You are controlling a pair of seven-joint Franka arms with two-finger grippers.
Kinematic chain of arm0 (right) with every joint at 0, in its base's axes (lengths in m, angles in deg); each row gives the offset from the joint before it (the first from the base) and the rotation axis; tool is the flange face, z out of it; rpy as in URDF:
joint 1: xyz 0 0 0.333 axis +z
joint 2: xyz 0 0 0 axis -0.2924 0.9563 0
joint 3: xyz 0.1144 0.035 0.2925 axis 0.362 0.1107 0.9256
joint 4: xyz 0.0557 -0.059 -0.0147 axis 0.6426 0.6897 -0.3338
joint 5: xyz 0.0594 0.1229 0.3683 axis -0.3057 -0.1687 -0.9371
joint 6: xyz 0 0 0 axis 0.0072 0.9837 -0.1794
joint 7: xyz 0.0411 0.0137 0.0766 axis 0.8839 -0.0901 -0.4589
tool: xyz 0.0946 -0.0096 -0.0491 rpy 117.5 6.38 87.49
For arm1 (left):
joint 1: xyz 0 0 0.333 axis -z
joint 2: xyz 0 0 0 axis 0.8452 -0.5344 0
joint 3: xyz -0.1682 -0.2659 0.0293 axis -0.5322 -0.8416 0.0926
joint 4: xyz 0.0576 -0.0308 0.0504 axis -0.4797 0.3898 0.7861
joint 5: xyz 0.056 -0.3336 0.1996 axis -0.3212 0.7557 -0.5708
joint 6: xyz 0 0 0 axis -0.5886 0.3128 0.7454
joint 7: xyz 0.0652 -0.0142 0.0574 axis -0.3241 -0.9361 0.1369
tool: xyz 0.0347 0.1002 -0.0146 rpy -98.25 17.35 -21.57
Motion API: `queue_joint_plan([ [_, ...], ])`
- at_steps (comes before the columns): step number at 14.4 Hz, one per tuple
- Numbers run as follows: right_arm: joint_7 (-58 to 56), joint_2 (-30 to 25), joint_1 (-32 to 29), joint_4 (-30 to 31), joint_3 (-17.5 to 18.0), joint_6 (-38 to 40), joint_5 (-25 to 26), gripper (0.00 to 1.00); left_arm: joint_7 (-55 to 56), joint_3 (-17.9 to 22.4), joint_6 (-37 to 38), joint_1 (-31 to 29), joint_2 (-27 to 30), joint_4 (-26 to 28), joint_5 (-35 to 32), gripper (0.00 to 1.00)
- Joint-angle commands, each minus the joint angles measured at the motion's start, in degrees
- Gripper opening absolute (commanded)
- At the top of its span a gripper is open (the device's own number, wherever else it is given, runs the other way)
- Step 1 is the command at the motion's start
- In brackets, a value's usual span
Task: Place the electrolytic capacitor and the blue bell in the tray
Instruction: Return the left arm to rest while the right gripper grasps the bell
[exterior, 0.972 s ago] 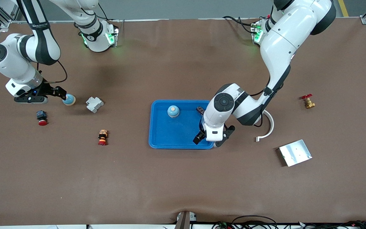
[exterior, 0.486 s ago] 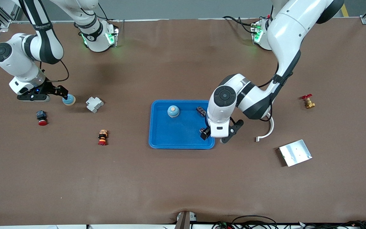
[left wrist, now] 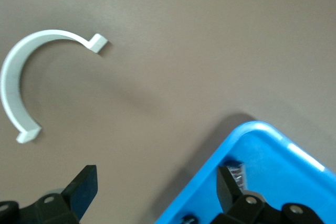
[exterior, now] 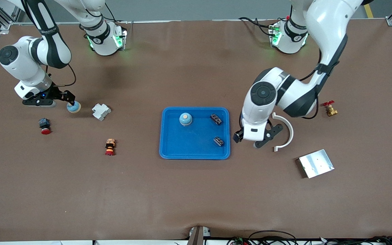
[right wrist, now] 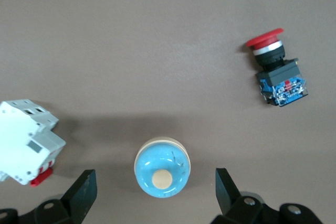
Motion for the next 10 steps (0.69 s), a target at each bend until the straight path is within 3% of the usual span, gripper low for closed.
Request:
queue_joint_plan([
  [1,-1.2,1.1,-1.7,1.1,1.0,-1.8,0.1,1.0,-6.9,-10.1,-0.2,-13.1,4.6,7.0,0.9,1.0],
  [2,-1.2,2.2,-1.8,1.2,1.0,-3.1,0.1,1.0,-9.8,-14.8,0.3,-19.2,5.4,8.9,0.9,1.0],
  [4,-1.2,3.7,-2.1,1.7,1.0,-4.8,0.1,1.0,-14.8,-19.1,3.0,-25.4,5.5,9.8,0.9,1.0],
  [10,-1.2,9.2,-2.1,2.4,1.0,-9.9,0.1,1.0,-28.6,-21.4,7.6,-34.7,5.5,9.8,0.9,1.0],
])
